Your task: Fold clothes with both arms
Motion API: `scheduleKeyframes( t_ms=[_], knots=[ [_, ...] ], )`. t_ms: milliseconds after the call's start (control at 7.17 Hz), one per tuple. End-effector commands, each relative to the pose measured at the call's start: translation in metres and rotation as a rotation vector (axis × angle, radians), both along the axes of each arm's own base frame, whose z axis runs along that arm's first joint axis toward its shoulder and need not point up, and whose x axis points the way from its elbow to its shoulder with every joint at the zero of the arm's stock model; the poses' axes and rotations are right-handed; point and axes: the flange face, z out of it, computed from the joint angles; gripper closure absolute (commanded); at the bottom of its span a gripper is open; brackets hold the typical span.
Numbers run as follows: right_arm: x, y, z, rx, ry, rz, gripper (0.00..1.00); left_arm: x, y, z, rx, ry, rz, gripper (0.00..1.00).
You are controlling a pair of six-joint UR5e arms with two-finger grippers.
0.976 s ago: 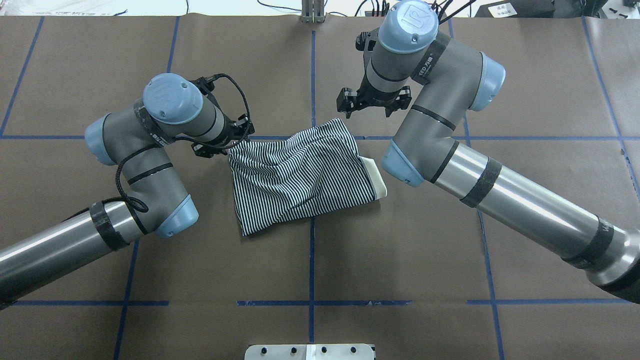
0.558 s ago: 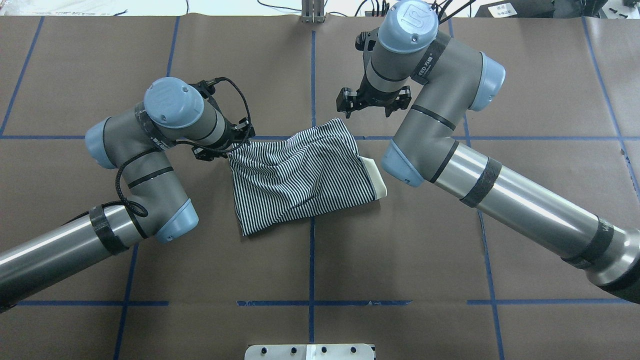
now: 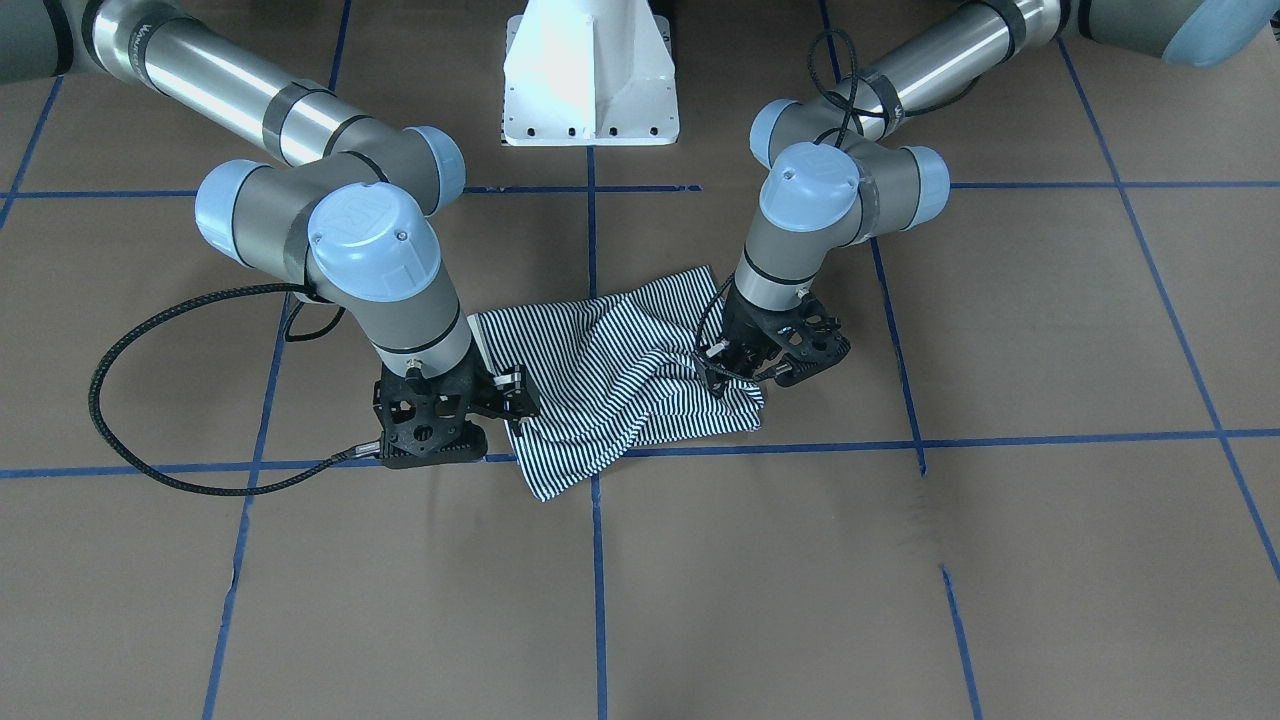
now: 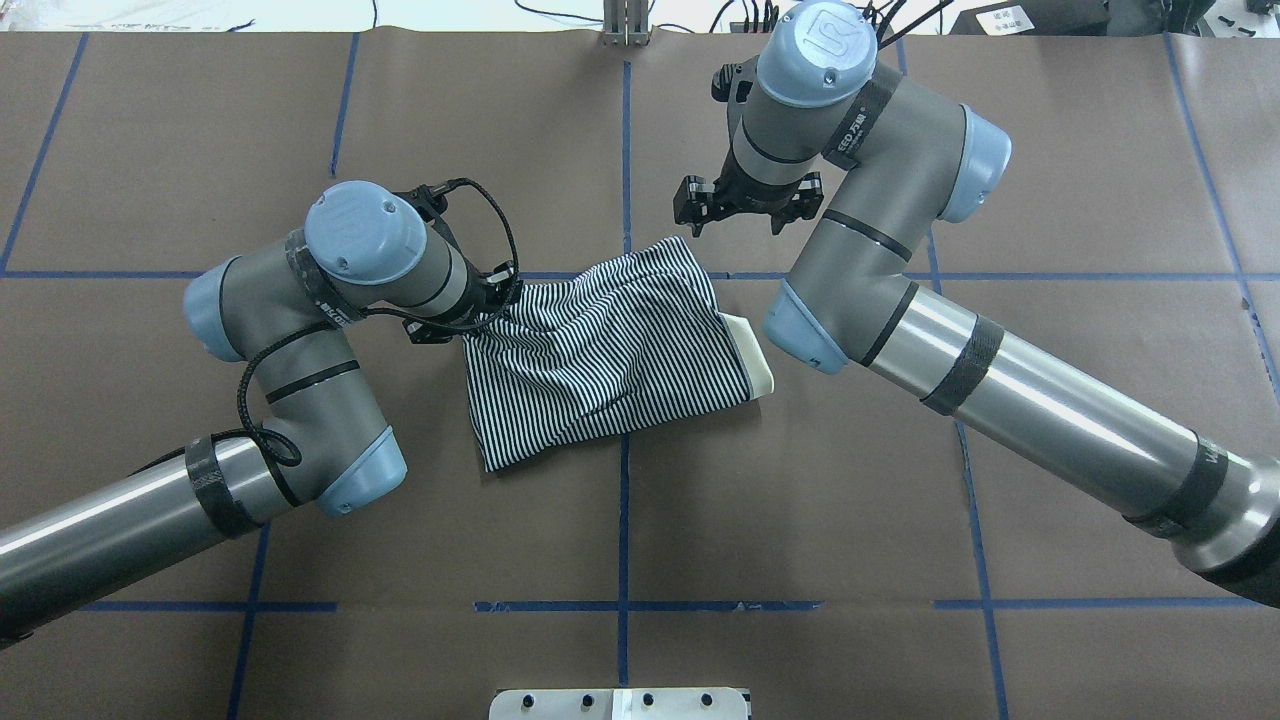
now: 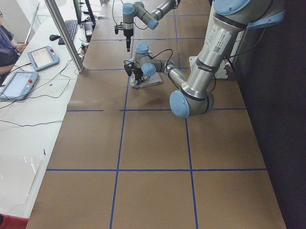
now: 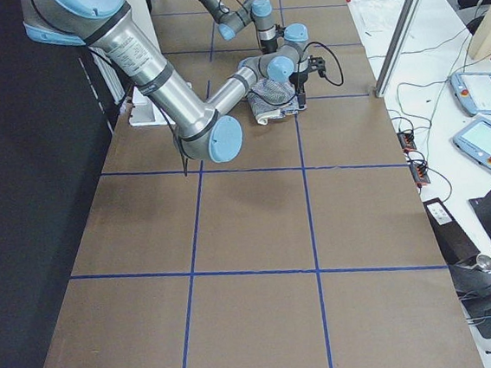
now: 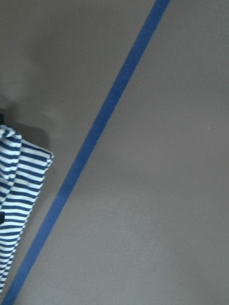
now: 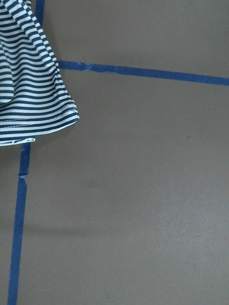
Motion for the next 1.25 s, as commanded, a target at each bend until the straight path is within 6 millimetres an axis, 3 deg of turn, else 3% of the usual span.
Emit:
scheduleKeyframes(
  t_ms=[0,558,836,976,1115],
  knots=[
    [-0.001,0.001,0.000,-0.005,-0.001,0.003,0.00,0.000,0.001,0.005,-0.006,-0.016,-0.002,1.00],
    [-0.002,0.001,0.001,-0.023,-0.006,0.021,0.00,-0.029,-0.031,0.017,0.002,-0.112,-0.046,1.00],
    [-0.004,0.004,0.001,-0.029,-0.011,0.025,0.00,-0.030,-0.035,0.017,0.011,-0.128,-0.068,1.00],
    [-0.003,0.005,0.009,-0.033,-0.005,0.024,0.00,-0.030,-0.035,0.015,0.013,-0.126,-0.068,0.54],
    [-0.002,0.006,0.009,-0.032,-0.008,0.025,0.00,-0.031,-0.036,0.014,0.016,-0.128,-0.070,0.01]
  ],
)
